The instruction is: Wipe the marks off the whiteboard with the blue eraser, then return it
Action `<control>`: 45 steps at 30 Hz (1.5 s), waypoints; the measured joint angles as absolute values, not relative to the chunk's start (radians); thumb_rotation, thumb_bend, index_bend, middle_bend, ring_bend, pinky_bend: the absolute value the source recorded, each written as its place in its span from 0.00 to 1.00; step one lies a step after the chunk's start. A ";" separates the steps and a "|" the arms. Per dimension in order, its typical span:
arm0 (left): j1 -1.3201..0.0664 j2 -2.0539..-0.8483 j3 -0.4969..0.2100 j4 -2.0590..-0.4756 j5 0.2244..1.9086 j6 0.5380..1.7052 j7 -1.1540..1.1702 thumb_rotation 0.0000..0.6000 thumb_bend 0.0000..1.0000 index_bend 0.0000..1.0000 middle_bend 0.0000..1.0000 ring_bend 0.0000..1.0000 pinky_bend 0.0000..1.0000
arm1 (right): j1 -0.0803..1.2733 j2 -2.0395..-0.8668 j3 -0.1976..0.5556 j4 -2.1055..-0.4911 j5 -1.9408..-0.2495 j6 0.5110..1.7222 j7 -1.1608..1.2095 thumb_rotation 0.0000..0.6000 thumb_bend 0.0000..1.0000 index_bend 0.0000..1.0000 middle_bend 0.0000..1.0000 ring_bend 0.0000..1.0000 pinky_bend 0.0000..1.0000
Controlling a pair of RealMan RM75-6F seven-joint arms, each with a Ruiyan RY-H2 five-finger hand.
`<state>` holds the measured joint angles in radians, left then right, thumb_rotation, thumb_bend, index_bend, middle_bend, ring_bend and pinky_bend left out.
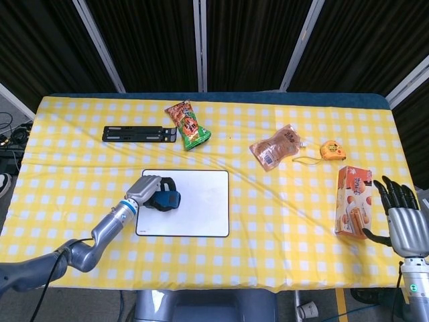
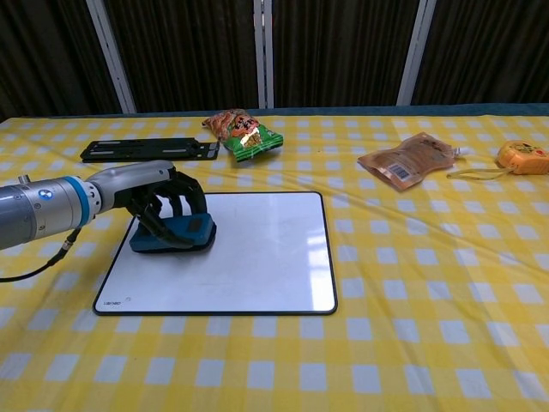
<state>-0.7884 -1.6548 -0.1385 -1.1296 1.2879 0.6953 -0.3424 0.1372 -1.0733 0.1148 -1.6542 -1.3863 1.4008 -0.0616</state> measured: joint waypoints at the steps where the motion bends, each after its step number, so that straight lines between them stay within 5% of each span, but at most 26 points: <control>1: -0.786 -1.655 -0.139 -1.119 1.289 0.694 -0.359 1.00 0.26 0.58 0.38 0.48 0.53 | 0.138 -1.074 0.115 -1.655 -1.386 1.400 -0.064 1.00 0.00 0.00 0.00 0.00 0.00; 20: -0.805 -1.688 -0.106 -1.178 1.396 0.727 -0.419 1.00 0.26 0.58 0.38 0.48 0.53 | 0.136 -1.072 0.116 -1.648 -1.380 1.399 -0.053 1.00 0.00 0.00 0.00 0.00 0.00; 33: -0.790 -1.696 -0.122 -1.042 1.336 0.707 -0.458 1.00 0.26 0.59 0.39 0.48 0.53 | 0.137 -1.075 0.115 -1.650 -1.382 1.398 -0.062 1.00 0.00 0.00 0.00 0.00 0.00; 45: -0.775 -1.561 -0.126 -1.087 1.381 0.760 -0.487 1.00 0.27 0.59 0.39 0.48 0.53 | 0.136 -1.070 0.113 -1.658 -1.388 1.401 -0.054 1.00 0.00 0.00 0.00 0.00 0.00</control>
